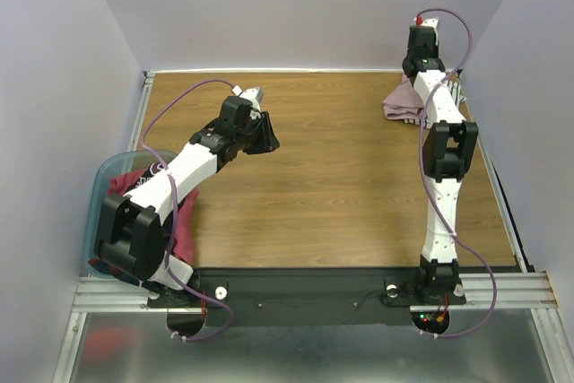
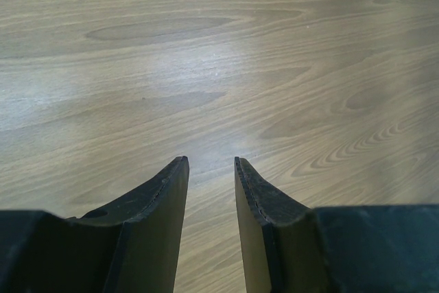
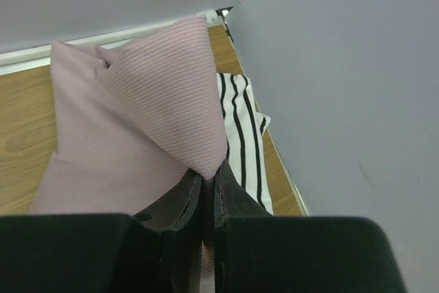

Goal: Fold and stack the tank tops
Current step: Neatly place the folded tank top to the corner

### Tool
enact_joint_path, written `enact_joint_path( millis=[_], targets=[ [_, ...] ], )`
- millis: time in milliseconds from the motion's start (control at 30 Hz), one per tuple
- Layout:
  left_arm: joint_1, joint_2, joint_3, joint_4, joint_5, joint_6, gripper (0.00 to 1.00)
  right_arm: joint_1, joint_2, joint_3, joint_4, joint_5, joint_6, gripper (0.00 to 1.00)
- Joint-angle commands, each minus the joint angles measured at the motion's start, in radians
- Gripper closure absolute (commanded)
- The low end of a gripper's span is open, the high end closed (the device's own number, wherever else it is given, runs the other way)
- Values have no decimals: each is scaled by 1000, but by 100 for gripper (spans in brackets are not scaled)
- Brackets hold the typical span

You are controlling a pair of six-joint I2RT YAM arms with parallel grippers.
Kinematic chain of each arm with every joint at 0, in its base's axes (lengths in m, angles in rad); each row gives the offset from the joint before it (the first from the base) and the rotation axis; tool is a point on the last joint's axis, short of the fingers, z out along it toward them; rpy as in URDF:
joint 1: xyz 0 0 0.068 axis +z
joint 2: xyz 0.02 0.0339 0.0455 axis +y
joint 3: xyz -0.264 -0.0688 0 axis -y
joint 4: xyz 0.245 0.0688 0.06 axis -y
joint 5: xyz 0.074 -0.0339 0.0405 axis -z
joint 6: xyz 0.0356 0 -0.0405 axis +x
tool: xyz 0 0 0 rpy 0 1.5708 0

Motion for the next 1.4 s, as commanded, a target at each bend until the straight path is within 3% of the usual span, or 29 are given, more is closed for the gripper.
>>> enact_joint_path(
  millis=[0, 333, 400, 467, 500, 567, 600, 667, 733, 967, 1200, 1367],
  targets=[
    [9, 1, -13, 36, 21, 21, 55, -62, -72, -13, 37, -20, 39, 100],
    [7, 9, -17, 42, 38, 19, 55, -148, -63, -125, 37, -89, 129, 100],
    [7, 12, -17, 40, 40, 21, 55, -155, -54, -134, 37, -80, 139, 93],
    [7, 17, -19, 43, 47, 21, 55, -160, -46, -134, 37, -68, 146, 82],
    [7, 17, -19, 43, 48, 19, 55, -162, -46, -137, 36, -57, 149, 65],
    [7, 20, -19, 45, 55, 19, 55, -163, -54, -145, 35, -49, 162, 41],
    [7, 21, -19, 46, 57, 18, 55, -162, -63, -151, 35, -40, 166, 25],
    [7, 20, -20, 49, 60, 16, 55, -162, -81, -162, 35, -32, 185, 7],
    [7, 15, -25, 51, 61, 13, 55, -162, -118, -185, 35, -34, 209, 0],
    [7, -2, -25, 60, 75, 5, 55, -162, -291, -325, 2, -101, 352, 0],
    [7, -61, -20, 46, 51, -1, 55, -111, -547, -594, -7, -328, 562, 0],
    [7, -152, -65, 25, -23, 11, 55, 194, -729, -832, 60, -252, 632, 0]
  ],
)
